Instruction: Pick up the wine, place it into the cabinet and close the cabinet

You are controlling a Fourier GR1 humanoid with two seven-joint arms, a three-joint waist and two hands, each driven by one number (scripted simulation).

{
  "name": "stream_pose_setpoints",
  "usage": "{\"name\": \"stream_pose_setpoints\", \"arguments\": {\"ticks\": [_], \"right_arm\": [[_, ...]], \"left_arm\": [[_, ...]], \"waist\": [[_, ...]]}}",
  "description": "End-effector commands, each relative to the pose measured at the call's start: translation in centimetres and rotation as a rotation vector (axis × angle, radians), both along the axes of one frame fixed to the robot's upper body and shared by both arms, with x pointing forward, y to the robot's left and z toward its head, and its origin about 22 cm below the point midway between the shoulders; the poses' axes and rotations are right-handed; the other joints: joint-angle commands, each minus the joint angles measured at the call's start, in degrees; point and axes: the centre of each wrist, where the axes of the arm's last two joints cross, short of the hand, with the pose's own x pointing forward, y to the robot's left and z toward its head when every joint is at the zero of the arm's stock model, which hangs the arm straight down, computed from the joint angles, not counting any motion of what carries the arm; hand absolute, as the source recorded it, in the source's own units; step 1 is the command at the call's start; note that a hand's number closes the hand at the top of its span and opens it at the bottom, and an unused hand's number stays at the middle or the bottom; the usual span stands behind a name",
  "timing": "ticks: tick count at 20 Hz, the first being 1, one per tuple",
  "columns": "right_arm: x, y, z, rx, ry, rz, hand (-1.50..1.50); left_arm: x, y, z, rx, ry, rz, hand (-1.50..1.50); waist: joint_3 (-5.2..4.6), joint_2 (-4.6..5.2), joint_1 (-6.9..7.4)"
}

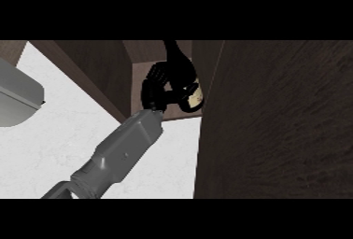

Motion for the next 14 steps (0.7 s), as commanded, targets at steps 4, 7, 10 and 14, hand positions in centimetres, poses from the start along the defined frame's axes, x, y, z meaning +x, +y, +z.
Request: {"name": "stream_pose_setpoints", "arguments": {"ticks": [4, 7, 10, 14], "right_arm": [[0.2, 0.2, -1.0, 0.010, 0.008, 0.002, -1.50], [0.0, 0.7, -0.1, -0.016, -0.002, 0.010, -1.50], [0.2, -0.1, -0.2, -0.004, -0.005, -0.005, -1.50], [-0.2, 0.5, 0.4, -0.002, -0.008, 0.007, -1.50]], "left_arm": [[0.2, -0.4, 0.5, -0.052, -0.014, 0.060, -1.50], [0.6, -0.8, 1.4, -0.024, 0.008, 0.064, -1.50], [1.0, -0.1, 0.9, 0.010, 0.014, 0.071, -1.50], [1.2, -0.9, 1.8, 0.110, -0.016, 0.061, -1.50]], "waist": [[0.05, 0.09, -0.33], [0.02, -0.04, -0.06], [0.07, 0.07, 0.56], [0.04, -0.07, -0.04]]}}
